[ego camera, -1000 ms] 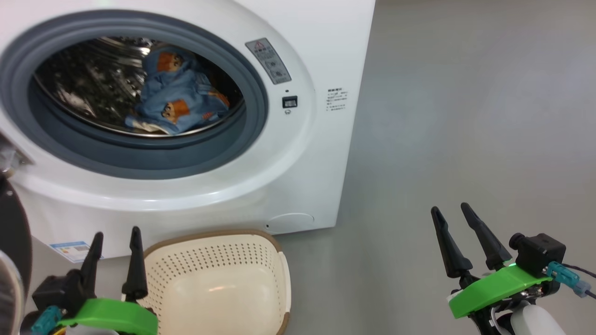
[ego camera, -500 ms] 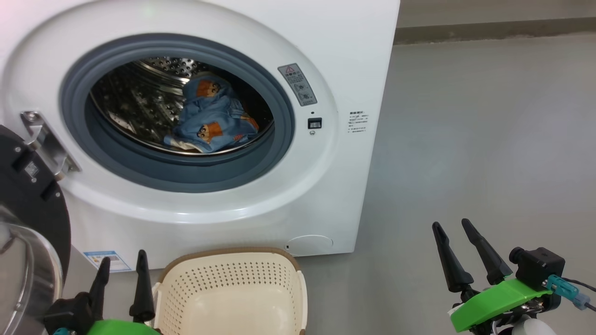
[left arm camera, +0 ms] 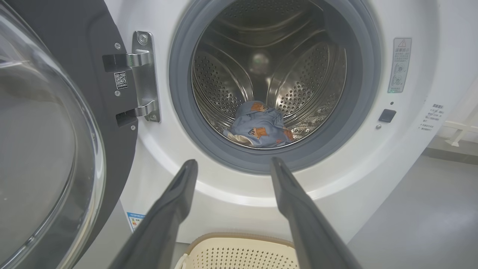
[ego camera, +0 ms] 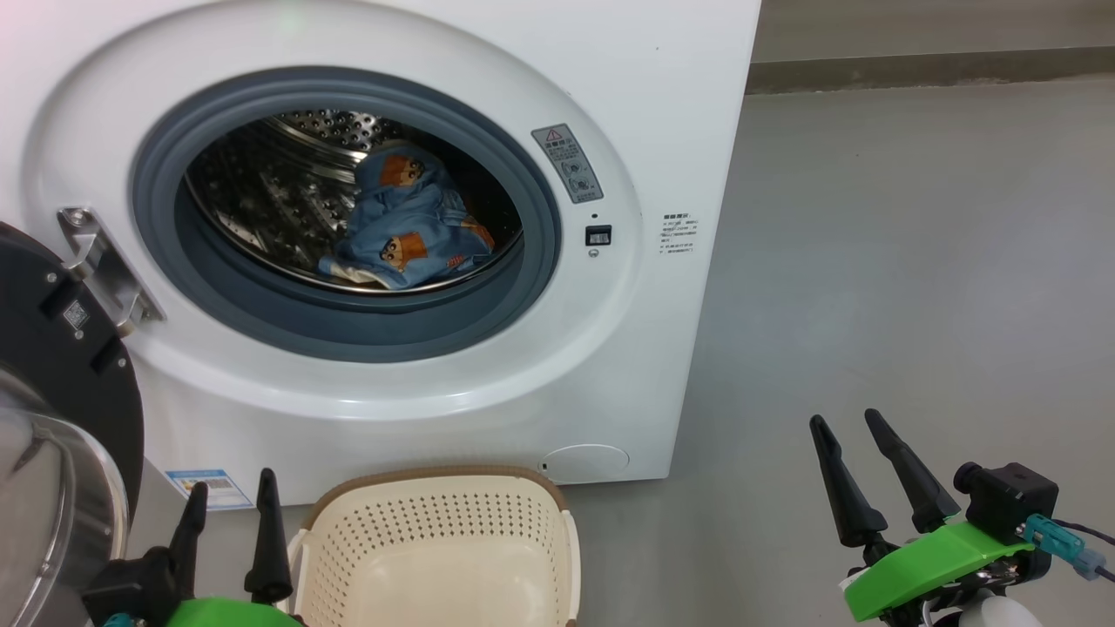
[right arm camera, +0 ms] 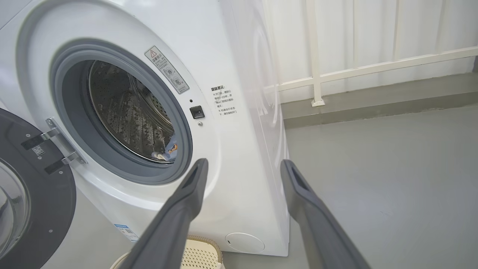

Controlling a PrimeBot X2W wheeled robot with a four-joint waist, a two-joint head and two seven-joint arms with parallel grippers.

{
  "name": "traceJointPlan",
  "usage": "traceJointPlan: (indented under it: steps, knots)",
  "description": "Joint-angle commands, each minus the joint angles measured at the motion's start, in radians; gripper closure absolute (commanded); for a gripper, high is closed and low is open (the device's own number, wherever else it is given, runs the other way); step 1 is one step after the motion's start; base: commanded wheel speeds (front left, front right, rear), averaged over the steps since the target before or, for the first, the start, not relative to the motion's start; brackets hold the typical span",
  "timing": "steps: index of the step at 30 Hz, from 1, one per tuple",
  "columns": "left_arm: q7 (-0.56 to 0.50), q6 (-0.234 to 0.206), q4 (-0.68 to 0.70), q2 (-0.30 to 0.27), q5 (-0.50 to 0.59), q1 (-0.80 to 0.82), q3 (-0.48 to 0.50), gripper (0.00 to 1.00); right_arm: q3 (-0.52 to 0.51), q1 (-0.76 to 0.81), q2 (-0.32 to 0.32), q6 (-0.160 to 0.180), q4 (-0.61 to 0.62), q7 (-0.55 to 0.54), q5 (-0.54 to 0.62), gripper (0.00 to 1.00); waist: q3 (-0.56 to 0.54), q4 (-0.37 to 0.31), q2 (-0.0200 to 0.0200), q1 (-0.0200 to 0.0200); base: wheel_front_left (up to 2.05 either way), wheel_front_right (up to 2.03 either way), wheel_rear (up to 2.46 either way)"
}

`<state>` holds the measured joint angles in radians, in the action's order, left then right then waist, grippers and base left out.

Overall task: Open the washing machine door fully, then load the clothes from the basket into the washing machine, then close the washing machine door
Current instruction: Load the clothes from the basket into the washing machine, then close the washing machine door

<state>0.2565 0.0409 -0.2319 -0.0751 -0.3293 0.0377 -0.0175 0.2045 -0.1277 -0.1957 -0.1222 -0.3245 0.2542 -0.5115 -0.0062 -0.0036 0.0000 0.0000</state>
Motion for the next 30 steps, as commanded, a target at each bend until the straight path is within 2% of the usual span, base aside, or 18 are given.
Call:
traceJointPlan:
  steps: [1, 30]
  knots:
    - [0.005, 0.006, 0.020, -0.009, 0.009, 0.012, 0.029, 0.00, 0.025, 0.001, -0.016, -0.008, 0.027, 0.008, -0.004, 0.00, 0.001, 0.000, 0.0000, 0.0000, 0.00, 0.00, 0.00]
    - [0.005, 0.040, 0.011, -0.012, 0.019, 0.010, 0.024, 0.00, 0.043, 0.004, -0.028, -0.008, 0.022, 0.008, -0.006, 0.00, -0.007, -0.011, 0.0000, 0.0000, 0.00, 0.00, 0.00]
